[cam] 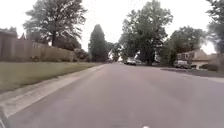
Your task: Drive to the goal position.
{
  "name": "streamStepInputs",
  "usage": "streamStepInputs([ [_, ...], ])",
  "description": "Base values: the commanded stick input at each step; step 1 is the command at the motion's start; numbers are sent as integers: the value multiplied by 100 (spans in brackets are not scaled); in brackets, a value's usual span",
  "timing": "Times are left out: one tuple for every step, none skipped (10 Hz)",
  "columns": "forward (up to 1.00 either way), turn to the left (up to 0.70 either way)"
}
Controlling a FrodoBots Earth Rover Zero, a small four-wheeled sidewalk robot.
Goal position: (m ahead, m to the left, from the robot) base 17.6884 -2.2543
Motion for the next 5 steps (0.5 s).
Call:
streamStepInputs([
  [70, 0],
  [70, 0],
  [70, 0],
  [70, 0],
  [70, 0],
])
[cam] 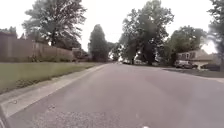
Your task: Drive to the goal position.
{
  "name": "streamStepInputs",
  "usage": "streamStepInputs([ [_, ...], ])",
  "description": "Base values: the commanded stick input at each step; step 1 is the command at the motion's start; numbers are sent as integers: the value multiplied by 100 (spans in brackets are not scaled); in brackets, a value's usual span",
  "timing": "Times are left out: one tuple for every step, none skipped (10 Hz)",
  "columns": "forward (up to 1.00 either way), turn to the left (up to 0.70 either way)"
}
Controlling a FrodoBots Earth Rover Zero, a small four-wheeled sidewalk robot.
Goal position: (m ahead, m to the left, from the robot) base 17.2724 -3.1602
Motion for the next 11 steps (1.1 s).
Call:
streamStepInputs([
  [70, 0],
  [70, -20],
  [70, -35],
  [70, -35],
  [70, -35],
  [70, 0],
  [70, 0],
  [70, 0],
  [70, 0],
  [70, 0],
  [70, 0],
])
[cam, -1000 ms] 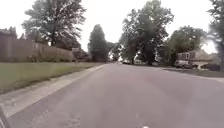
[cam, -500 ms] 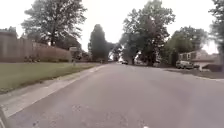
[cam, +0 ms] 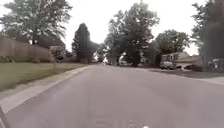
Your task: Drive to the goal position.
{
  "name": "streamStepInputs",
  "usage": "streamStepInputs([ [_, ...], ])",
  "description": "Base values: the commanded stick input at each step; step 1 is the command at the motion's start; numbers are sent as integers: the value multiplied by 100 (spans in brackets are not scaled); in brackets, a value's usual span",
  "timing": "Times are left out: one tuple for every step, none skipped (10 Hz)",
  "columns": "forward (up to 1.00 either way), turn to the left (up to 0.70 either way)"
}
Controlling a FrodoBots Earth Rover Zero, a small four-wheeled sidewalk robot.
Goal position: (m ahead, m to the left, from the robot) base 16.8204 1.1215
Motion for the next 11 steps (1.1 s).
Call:
streamStepInputs([
  [70, 0],
  [70, 0],
  [70, 0],
  [70, 0],
  [70, 0],
  [70, 0],
  [70, 0],
  [70, 0],
  [70, 0],
  [70, 16],
  [70, 35],
])
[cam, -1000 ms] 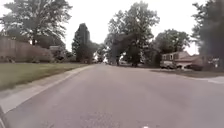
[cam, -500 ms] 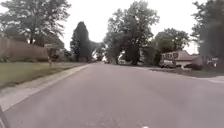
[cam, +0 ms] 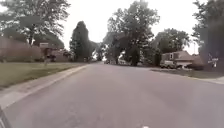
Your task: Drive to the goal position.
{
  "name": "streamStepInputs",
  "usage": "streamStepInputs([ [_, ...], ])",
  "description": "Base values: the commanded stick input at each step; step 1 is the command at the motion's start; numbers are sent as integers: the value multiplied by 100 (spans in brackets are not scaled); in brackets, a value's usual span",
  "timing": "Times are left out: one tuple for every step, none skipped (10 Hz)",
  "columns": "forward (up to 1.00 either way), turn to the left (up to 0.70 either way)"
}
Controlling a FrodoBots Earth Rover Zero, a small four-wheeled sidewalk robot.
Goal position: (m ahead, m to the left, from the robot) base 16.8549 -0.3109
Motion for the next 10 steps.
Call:
streamStepInputs([
  [70, 35],
  [70, 35],
  [70, 35],
  [70, 35],
  [70, 24],
  [70, 0],
  [70, 0],
  [70, 0],
  [70, 0],
  [70, 0],
])
